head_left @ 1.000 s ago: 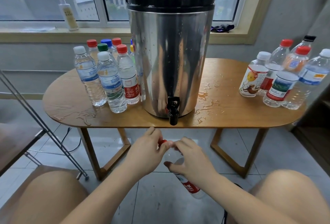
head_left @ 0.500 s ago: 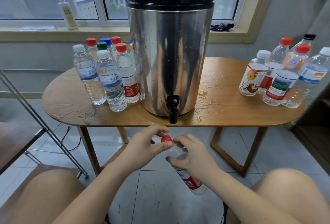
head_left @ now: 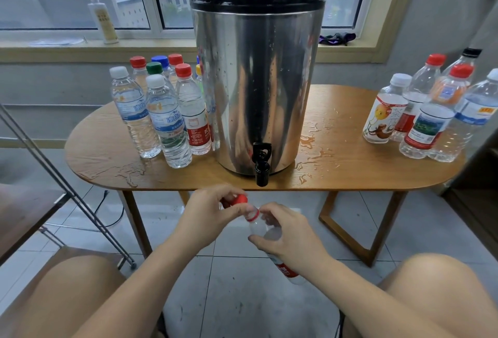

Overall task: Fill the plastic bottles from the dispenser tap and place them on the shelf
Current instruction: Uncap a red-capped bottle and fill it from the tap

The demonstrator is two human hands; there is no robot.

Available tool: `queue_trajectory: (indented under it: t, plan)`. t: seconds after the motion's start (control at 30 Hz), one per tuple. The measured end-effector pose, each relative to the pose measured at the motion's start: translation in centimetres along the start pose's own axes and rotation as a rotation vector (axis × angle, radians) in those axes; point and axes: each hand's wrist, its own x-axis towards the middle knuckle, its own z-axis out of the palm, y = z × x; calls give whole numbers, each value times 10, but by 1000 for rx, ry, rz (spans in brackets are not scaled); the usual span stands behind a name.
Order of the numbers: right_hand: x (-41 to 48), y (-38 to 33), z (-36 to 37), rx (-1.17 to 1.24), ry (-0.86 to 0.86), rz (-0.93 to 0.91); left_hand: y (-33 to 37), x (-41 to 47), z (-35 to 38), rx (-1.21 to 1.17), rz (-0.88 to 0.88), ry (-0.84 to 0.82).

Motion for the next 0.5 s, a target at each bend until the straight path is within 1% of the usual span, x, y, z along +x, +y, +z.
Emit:
queue_trajectory:
  t: [0.1, 0.17, 0.23, 0.37, 0.5]
  plan:
    - [1, 1, -2, 33, 38, 28, 0, 12, -9, 50, 21, 163]
    - [1, 1, -3, 59, 63, 39, -4, 21, -16, 151, 16, 215]
    - [2, 2, -3, 78, 67, 58, -13, 28, -19, 224, 20, 235]
    - [2, 3, -4, 97, 72, 100, -29, 34, -15, 280, 44, 213]
    - [4, 0, -7, 126, 80, 143, -35, 35, -12, 269, 44, 217]
